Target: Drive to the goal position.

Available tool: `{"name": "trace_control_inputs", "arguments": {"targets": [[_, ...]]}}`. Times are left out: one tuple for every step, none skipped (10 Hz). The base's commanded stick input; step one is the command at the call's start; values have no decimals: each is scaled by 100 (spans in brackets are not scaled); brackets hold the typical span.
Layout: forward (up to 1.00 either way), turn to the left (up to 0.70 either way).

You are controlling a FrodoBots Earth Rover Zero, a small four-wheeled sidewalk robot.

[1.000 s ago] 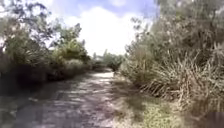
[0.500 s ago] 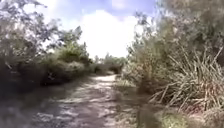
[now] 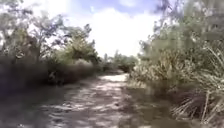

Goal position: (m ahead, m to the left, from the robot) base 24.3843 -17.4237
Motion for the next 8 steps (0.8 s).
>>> {"name": "trace_control_inputs", "arguments": {"targets": [[100,0],[100,0],[100,0],[100,0],[100,0],[100,0],[100,0],[100,0]]}}
